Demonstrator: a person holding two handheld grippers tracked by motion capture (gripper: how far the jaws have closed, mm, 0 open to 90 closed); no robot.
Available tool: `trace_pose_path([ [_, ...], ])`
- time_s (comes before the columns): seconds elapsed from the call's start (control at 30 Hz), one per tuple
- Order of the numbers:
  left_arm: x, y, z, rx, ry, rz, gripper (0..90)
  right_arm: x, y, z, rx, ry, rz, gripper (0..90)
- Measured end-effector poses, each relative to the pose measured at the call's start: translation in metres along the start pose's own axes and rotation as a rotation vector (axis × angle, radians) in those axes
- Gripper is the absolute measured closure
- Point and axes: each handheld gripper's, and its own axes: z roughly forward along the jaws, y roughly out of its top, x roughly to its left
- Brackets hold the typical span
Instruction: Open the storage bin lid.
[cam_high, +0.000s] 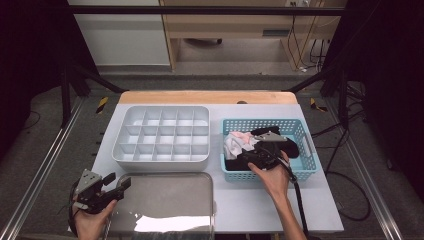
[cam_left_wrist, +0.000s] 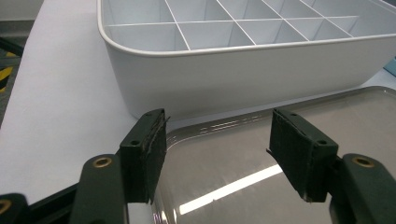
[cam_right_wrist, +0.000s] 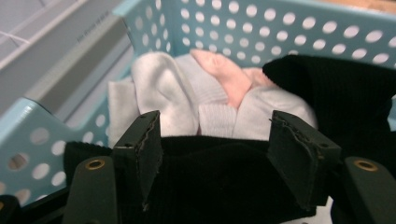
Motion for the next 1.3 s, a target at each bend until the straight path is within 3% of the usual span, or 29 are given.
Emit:
trace_pose_path([
  [0.27, 0.001, 0.000, -0.002, -0.007, -0.004, 0.000, 36.0, 0.000, 0.000, 0.014, 0.090, 0.022, 0.046, 43.9],
  [0.37, 0.000, 0.000, -0.001, -0.005, -0.005, 0.002, 36.1, 0.001, -0.002, 0.021, 0.154, 0.007, 0.029, 52.5],
  [0.43, 0.000, 0.000, -0.001, -0.002, -0.005, 0.004, 36.2, 0.004, -0.002, 0.024, 0.176, -0.009, -0.010, 61.0],
  [0.6, -0.001, 0.000, 0.000, 0.005, -0.007, 0.008, 36.5, 0.002, -0.001, 0.023, 0.211, 0.008, -0.003, 78.1],
  [0.8, -0.001, 0.000, 0.000, 0.008, -0.009, 0.006, 36.8, -0.002, 0.001, 0.017, 0.191, 0.035, 0.026, 82.4],
  [1.17, -0.001, 0.000, 0.000, 0.010, -0.011, 0.004, 37.2, -0.010, 0.017, -0.028, -0.010, 0.085, 0.058, 83.8],
  [1.3, -0.001, 0.000, 0.000, 0.006, -0.011, 0.003, 37.3, -0.008, 0.022, -0.036, -0.047, 0.098, 0.051, 83.8],
])
